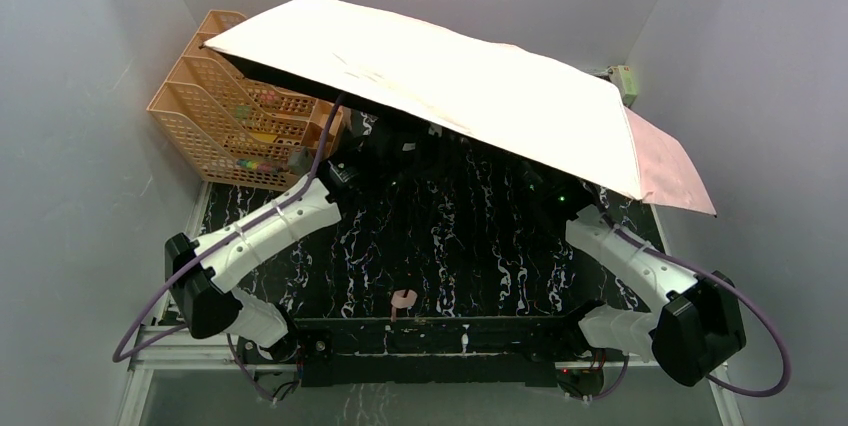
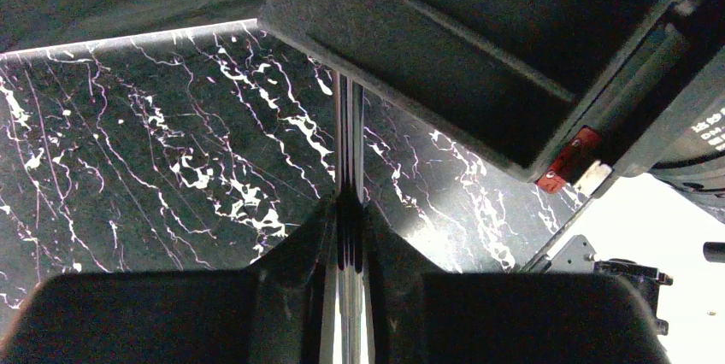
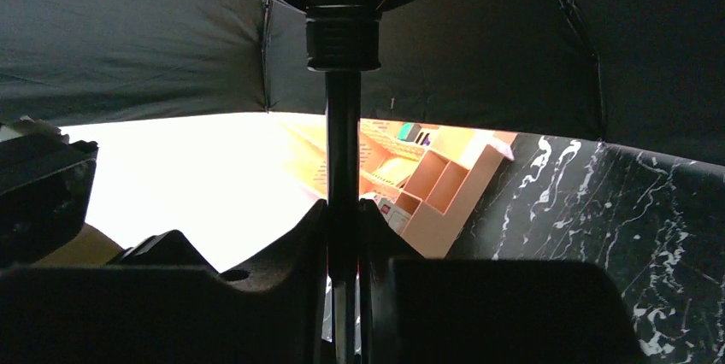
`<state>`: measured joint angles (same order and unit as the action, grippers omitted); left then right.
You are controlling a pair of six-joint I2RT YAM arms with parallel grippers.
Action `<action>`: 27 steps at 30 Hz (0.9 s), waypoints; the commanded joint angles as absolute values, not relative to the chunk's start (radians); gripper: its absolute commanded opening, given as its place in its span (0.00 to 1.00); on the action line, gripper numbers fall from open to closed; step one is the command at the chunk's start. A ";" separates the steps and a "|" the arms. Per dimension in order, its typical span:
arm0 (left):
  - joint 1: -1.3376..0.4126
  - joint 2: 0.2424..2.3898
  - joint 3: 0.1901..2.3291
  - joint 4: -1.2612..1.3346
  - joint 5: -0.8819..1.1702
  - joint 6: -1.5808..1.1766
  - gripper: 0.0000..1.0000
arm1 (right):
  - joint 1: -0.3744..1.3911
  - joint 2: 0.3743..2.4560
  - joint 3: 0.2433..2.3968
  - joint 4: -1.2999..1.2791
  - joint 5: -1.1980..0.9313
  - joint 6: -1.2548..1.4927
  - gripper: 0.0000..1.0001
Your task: Put away the umbrella
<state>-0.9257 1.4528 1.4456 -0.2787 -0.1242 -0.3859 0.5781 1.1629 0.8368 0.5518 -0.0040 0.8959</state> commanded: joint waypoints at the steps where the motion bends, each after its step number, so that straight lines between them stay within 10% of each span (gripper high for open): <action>1: -0.936 1.350 1.372 -0.186 -0.130 -0.384 0.01 | 0.578 1.170 0.842 0.679 -0.065 0.965 0.16; 4: -0.935 1.288 1.293 -0.128 -0.141 -0.397 0.16 | 0.578 1.175 0.838 0.713 -0.097 0.983 0.00; 15: -0.934 1.221 1.253 -0.130 -0.171 -0.375 0.81 | 0.580 1.161 0.821 0.771 -0.161 0.996 0.00; 27: -0.933 1.172 1.176 -0.016 -0.100 -0.447 0.89 | 0.579 1.170 0.804 0.908 -0.238 1.104 0.00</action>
<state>-0.9310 1.2297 1.2148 -0.1032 -0.1310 -0.4145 0.5819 1.1843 0.7940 0.7109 -0.2058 1.0264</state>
